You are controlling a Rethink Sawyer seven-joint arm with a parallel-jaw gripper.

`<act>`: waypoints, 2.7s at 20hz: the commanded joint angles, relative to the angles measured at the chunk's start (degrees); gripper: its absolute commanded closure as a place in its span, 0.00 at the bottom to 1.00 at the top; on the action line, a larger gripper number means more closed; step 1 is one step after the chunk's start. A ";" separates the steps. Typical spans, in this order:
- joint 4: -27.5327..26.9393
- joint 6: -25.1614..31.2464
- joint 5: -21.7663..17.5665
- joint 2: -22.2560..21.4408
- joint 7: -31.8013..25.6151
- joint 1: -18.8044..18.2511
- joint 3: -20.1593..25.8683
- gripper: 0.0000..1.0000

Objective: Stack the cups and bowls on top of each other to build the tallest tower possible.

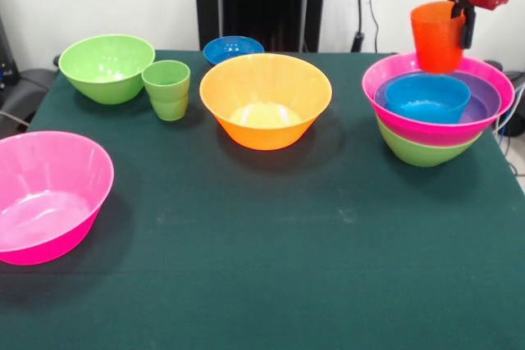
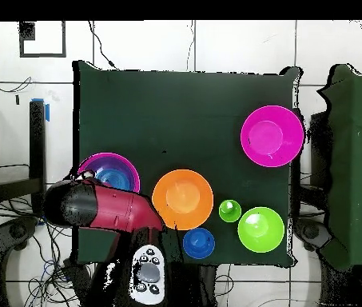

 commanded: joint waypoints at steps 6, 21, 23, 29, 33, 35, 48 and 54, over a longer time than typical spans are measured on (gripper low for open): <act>1.06 -3.72 0.66 5.44 5.09 -3.20 4.60 1.00; 4.84 -7.96 0.43 5.81 6.19 -4.38 7.22 1.00; 5.09 -8.01 0.61 5.62 6.47 -4.27 7.37 1.00; 6.08 -7.45 1.67 4.38 7.88 -3.33 7.82 1.00; 6.54 -7.60 2.00 4.14 8.05 -3.38 8.35 1.00; 6.94 -7.83 2.06 3.95 8.12 -3.40 8.56 1.00; 9.51 -10.87 0.87 3.86 5.67 -7.22 12.18 0.00; 10.38 -11.82 -0.15 4.12 5.77 -8.73 13.68 0.00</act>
